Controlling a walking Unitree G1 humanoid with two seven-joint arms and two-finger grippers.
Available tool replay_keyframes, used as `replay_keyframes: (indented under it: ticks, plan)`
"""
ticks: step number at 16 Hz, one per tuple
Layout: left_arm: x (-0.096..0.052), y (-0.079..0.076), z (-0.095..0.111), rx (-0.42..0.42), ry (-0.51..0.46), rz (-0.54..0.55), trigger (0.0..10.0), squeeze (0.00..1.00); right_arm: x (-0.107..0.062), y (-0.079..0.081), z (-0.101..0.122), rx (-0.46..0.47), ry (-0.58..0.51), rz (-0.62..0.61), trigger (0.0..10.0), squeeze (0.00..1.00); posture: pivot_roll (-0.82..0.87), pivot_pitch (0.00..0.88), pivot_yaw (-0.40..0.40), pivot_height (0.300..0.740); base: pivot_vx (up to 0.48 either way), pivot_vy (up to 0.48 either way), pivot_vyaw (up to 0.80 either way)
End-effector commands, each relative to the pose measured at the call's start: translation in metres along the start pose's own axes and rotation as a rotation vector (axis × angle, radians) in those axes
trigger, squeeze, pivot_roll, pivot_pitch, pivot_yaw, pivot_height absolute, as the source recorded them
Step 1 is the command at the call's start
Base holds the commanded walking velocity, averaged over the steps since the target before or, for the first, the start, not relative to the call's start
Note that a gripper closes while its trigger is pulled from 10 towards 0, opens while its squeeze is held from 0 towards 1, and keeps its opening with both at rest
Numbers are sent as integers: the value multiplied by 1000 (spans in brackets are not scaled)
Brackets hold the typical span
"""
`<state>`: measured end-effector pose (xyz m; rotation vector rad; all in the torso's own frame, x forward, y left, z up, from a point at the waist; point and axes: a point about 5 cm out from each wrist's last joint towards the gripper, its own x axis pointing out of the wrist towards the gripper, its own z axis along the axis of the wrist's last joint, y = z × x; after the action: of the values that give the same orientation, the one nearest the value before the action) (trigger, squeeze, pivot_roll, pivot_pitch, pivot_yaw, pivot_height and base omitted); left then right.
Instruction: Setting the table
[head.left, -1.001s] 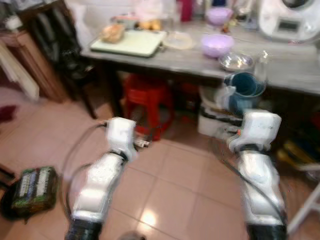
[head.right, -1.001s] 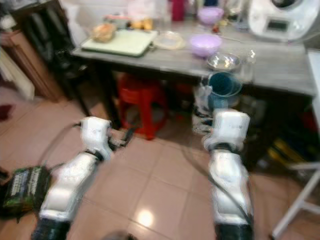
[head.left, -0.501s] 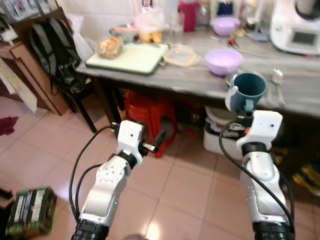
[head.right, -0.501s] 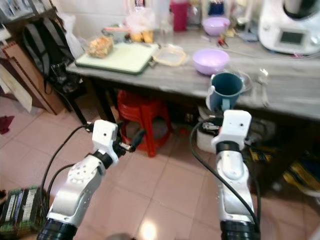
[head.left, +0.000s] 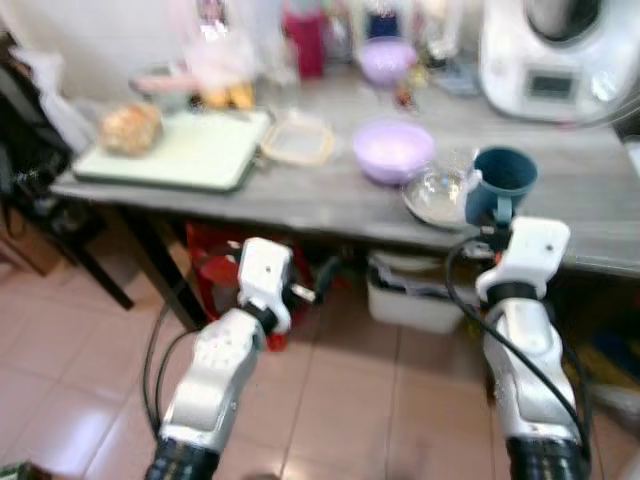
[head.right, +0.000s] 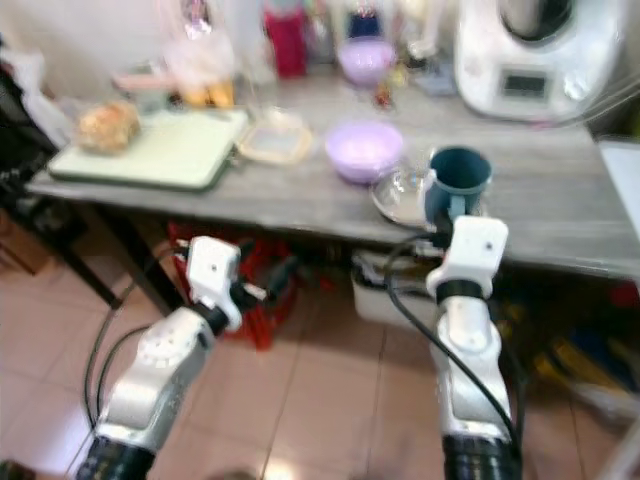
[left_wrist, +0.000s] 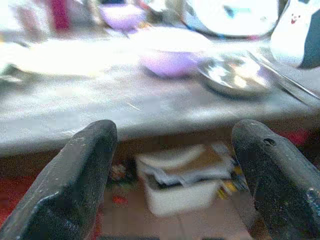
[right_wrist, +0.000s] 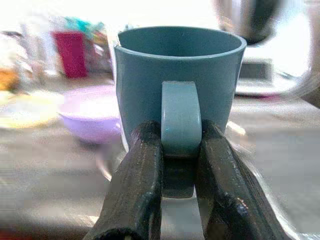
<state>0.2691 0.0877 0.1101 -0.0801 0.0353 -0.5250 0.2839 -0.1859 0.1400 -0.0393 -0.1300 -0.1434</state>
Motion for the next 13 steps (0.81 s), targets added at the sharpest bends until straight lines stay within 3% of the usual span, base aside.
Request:
replay_keyframes:
  ticks: [1, 5, 7, 10, 13]
  plan:
    - [-3, 5, -2, 2, 10, 6, 10000, 0, 0, 8, 3, 17, -12, 29, 10000, 0, -53, 0, 68, 740, 454, 0, -800]
    - [-3, 5, 2, 0, -18, 4, 10000, 0, 5, 8, 7, 21, -29, 27, 10000, 0, -53, 0, 65, 740, 449, 0, -748]
    - [-5, 8, 6, -38, -54, 21, 10000, 0, 8, 6, 9, 7, -39, 15, 10000, 0, -50, 0, 62, 740, 0, 0, -581]
    - [-10, 13, 3, -14, -41, 37, 10000, 0, 12, 4, 11, 4, -45, 5, 10000, 0, -46, 0, 61, 740, 0, 0, -800]
    - [-11, 19, 3, 13, -34, 103, 10000, 0, 23, -4, 17, -10, -65, 6, 10000, 0, -38, 0, 61, 740, 0, 0, 0]
